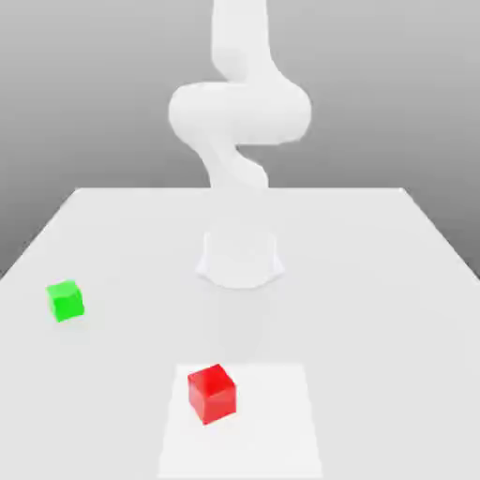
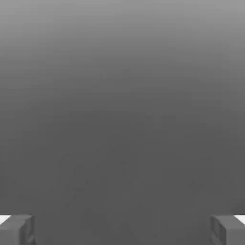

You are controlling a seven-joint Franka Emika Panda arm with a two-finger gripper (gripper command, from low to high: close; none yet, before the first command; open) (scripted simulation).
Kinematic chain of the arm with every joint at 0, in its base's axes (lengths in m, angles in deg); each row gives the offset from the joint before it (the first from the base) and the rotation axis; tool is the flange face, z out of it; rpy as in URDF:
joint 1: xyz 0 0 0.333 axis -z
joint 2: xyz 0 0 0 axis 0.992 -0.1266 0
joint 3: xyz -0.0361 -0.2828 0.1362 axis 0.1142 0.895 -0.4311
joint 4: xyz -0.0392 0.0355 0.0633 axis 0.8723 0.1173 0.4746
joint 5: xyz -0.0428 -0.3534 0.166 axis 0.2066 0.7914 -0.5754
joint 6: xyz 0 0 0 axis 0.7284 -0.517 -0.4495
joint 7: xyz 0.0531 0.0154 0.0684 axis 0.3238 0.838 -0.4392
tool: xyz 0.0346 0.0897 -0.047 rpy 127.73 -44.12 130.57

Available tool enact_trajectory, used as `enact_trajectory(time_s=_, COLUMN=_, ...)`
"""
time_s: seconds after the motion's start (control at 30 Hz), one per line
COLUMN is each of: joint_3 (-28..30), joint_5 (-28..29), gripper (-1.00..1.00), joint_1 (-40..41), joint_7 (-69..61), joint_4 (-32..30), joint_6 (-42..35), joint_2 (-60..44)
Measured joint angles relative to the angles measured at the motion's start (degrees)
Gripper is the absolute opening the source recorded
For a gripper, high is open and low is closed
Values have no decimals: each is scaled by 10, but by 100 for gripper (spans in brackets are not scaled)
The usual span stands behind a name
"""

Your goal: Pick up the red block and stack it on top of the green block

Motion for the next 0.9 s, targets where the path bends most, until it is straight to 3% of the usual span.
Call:
enact_trajectory(time_s=0.23, joint_3=-6, joint_5=87, gripper=0, joint_1=28, joint_7=-53, joint_4=-81, joint_6=82, joint_2=-162)
enact_trajectory(time_s=0.4, joint_3=17, joint_5=106, gripper=0, joint_1=33, joint_7=-120, joint_4=-139, joint_6=142, joint_2=-271)
enact_trajectory(time_s=0.53, joint_3=36, joint_5=74, gripper=0, joint_1=29, joint_7=-207, joint_4=-186, joint_6=194, joint_2=-350)
enact_trajectory(time_s=0.7, joint_3=31, joint_5=-28, gripper=0, joint_1=27, joint_7=-340, joint_4=-229, joint_6=257, joint_2=-430)
enact_trajectory(time_s=0.9, joint_3=25, joint_5=-48, gripper=0, joint_1=30, joint_7=-358, joint_4=-220, joint_6=324, joint_2=-509)
